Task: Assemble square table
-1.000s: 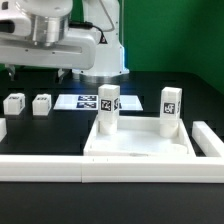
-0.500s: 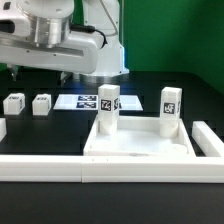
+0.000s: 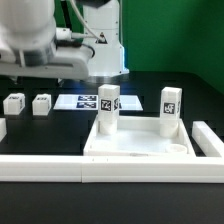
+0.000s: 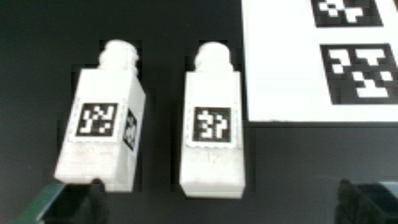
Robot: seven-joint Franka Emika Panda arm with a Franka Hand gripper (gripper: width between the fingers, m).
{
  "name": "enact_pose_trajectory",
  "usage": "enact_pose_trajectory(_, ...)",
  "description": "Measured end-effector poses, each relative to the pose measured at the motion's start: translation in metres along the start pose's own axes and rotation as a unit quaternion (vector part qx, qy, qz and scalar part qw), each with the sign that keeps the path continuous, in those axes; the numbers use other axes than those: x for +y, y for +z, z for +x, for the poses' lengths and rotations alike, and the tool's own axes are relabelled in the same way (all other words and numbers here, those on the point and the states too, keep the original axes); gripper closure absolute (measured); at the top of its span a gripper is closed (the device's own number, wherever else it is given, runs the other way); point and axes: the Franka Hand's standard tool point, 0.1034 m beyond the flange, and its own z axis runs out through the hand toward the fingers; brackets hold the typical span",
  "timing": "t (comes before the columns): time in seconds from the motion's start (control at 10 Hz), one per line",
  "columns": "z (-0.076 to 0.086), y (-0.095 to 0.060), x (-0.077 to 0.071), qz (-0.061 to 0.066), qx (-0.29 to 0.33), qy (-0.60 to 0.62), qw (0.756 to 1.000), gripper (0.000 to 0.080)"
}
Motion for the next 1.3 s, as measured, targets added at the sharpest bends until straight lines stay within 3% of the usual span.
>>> enact_pose_trajectory(0.2, 0.006, 0.003, 0.0, 0.0, -0.047, -0.003, 0.999, 0.0151)
enact_pose_trajectory(0.5, 0.012, 0.001, -0.001, -0.004, -0.031, -0.011, 0.999, 0.0151)
enact_pose_trajectory(1.3, 0.013, 0.054, -0.011, 0.003, -0.055, -0.019, 0.998, 0.0151)
